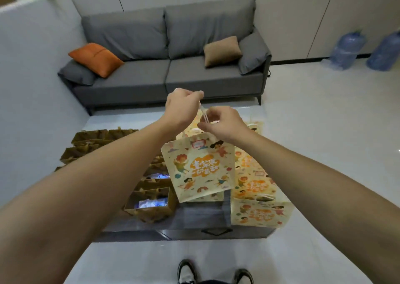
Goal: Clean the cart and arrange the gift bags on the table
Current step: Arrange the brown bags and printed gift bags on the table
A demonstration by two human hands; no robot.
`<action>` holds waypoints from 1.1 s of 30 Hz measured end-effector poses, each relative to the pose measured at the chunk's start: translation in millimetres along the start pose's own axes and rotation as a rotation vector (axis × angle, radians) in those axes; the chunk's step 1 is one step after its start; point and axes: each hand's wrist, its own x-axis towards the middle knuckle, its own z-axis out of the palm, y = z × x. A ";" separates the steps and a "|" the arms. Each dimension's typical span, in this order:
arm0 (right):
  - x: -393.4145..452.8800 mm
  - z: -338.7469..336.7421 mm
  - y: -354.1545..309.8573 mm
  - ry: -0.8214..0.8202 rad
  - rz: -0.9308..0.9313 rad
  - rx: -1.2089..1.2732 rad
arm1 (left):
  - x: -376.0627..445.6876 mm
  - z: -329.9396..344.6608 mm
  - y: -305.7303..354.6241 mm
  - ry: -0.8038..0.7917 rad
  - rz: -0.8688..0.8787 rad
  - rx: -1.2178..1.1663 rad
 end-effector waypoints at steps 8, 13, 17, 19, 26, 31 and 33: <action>32.6 -53.6 -95.1 0.125 -0.034 0.266 | 29.2 -61.0 85.8 0.057 0.182 -0.061; 45.6 -75.7 -148.4 0.181 -0.101 0.178 | 43.5 -87.0 93.4 0.099 0.231 -0.202; 50.6 -95.6 -168.0 0.339 -0.045 0.123 | 58.3 -93.4 77.6 0.107 0.276 -0.079; 50.7 -105.2 -171.8 0.392 -0.029 0.104 | 65.0 -95.5 67.8 0.087 0.284 -0.007; 62.1 -106.7 -158.7 0.577 0.049 0.090 | 85.9 -92.6 25.5 -0.047 0.233 0.132; 71.9 -99.0 -138.1 0.616 0.091 0.065 | 93.7 -78.5 -9.8 -0.175 0.122 0.126; 79.1 -96.5 -131.4 0.601 0.099 0.055 | 98.5 -70.4 -20.3 -0.213 0.093 0.123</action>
